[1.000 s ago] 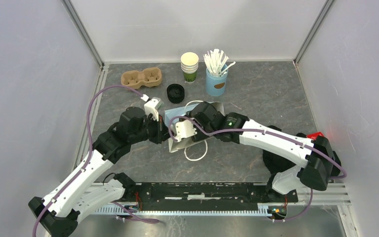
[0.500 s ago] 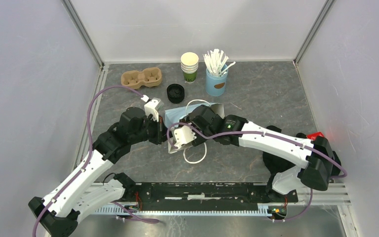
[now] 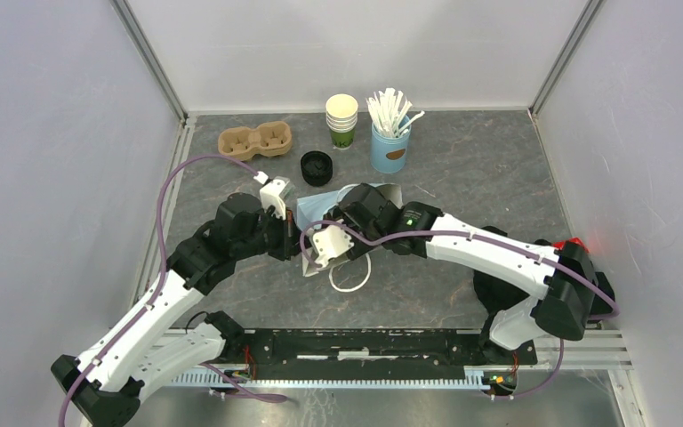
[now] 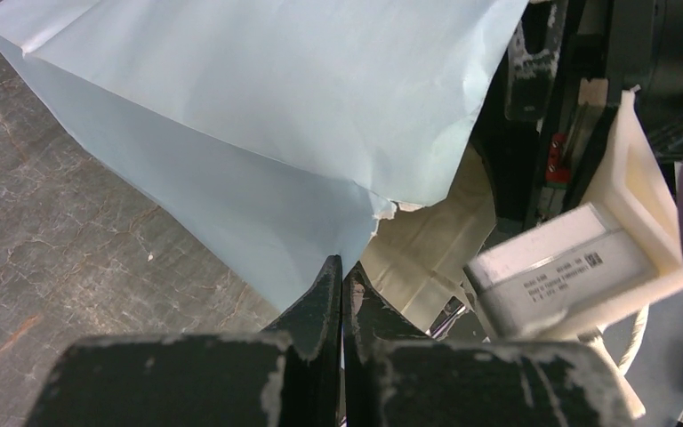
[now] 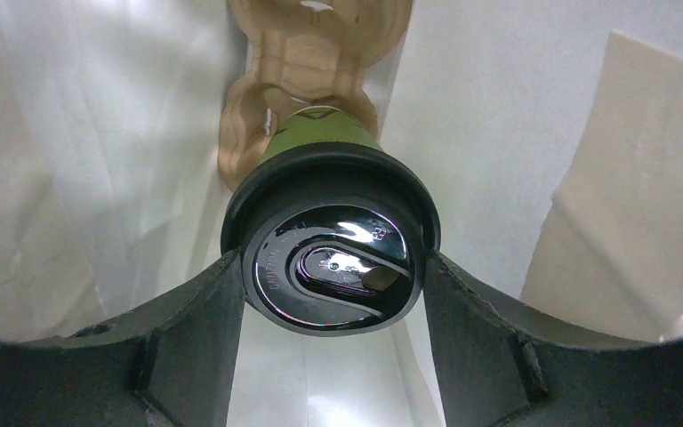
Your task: Pack the takeout coffee
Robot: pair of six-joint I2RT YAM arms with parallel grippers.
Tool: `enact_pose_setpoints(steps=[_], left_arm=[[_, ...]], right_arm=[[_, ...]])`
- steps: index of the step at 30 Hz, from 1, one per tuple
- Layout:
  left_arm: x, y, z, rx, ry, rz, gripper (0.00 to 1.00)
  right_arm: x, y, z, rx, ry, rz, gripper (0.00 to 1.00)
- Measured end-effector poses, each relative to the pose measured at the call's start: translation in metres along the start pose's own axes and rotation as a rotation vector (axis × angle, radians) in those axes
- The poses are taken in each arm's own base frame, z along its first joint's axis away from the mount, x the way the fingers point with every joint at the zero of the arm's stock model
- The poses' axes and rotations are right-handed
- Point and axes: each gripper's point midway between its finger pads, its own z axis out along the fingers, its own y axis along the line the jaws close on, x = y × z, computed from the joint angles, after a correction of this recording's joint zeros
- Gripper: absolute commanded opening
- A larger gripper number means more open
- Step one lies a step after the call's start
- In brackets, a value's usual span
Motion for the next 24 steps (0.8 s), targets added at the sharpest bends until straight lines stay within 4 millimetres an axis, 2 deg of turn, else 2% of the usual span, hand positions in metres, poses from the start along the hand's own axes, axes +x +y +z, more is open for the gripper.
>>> enact_pose_setpoints(steps=[5, 11, 16, 24], left_arm=[[-0.001, -0.001, -0.001, 0.004, -0.005, 0.001, 0.02], [0.000, -0.004, -0.003, 0.021, 0.000, 0.002, 0.02], [0.001, -0.004, -0.003, 0.020, 0.001, 0.001, 0.02], [0.005, -0.002, -0.004, 0.012, 0.015, -0.002, 0.02]], right_arm=[[0.005, -0.008, 0.006, 0.025, 0.002, 0.000, 0.16], [0.007, -0.008, 0.018, 0.028, 0.002, -0.007, 0.16], [0.009, -0.003, 0.026, 0.013, -0.010, -0.004, 0.16], [-0.003, 0.012, 0.026, -0.033, -0.054, 0.055, 0.17]])
